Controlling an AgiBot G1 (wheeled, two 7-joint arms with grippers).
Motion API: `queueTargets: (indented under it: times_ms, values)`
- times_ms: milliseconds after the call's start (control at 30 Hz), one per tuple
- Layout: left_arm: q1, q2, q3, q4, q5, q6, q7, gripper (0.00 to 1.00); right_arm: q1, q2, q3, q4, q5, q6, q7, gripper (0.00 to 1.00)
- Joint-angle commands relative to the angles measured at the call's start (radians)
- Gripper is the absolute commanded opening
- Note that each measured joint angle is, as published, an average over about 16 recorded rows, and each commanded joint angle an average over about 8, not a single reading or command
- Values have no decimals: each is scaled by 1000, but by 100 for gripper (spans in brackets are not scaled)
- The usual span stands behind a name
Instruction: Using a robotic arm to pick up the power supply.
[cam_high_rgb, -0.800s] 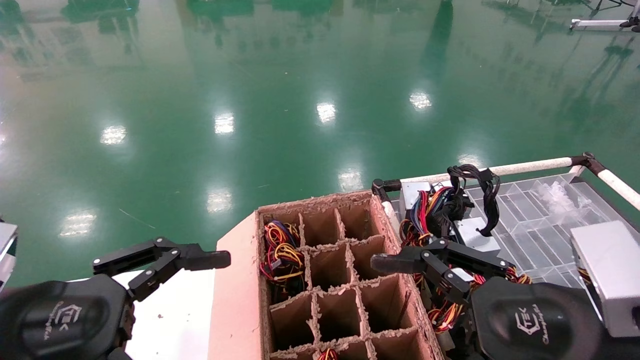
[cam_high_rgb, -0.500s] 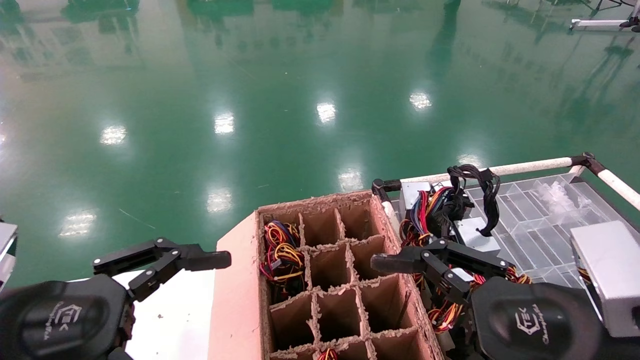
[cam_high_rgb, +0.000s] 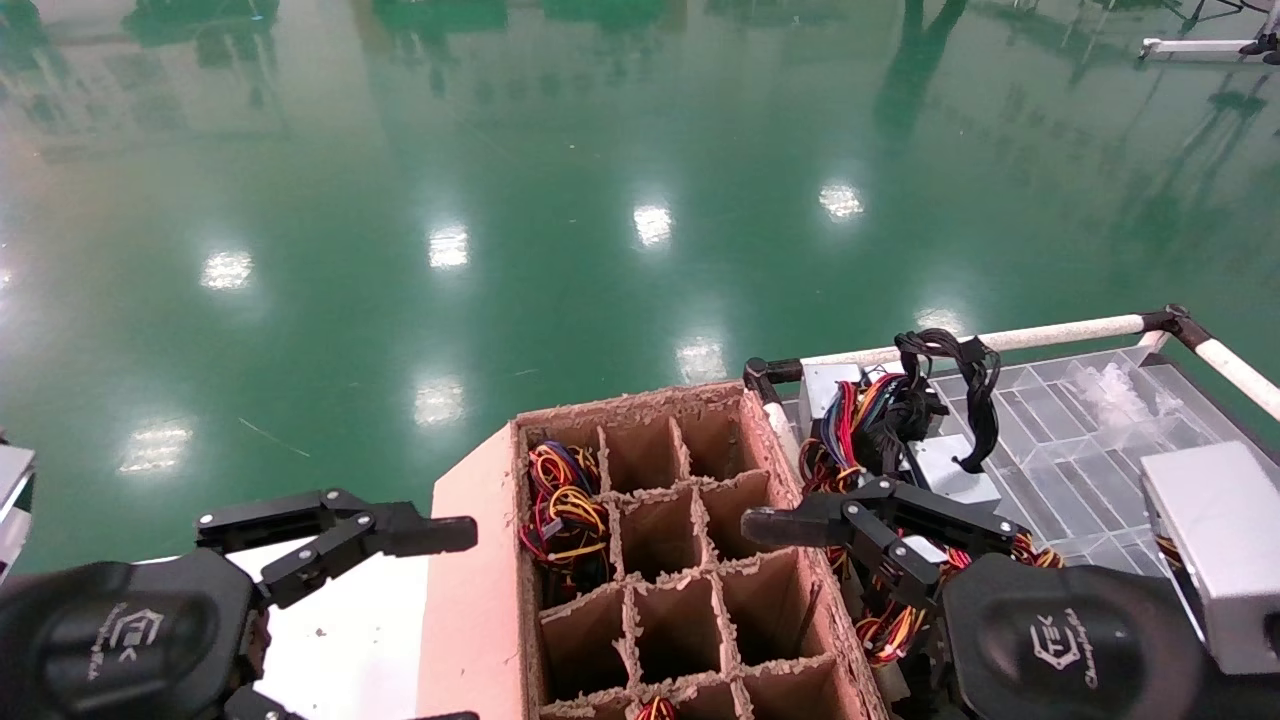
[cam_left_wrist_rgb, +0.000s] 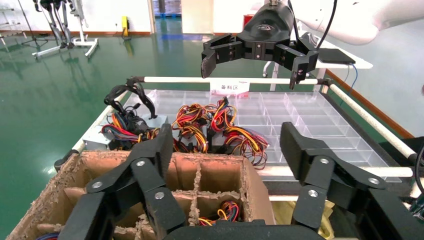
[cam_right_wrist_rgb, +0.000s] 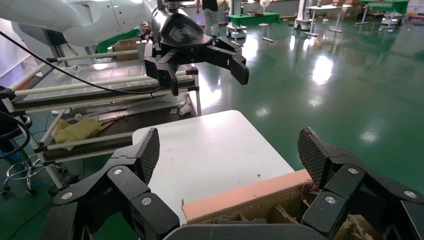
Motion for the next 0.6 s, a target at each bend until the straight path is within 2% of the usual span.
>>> queueTargets:
  times_ms: [33, 467, 600]
  values:
    - [0, 0, 0, 0, 0, 0, 0, 0, 0, 0, 0, 0, 0, 0, 0, 100]
    - [0, 0, 0, 0, 0, 0, 0, 0, 0, -1, 0, -1, -1, 1, 0, 100]
    - [0, 0, 0, 0, 0, 0, 0, 0, 13, -24, -14, -12, -29, 19, -4, 100]
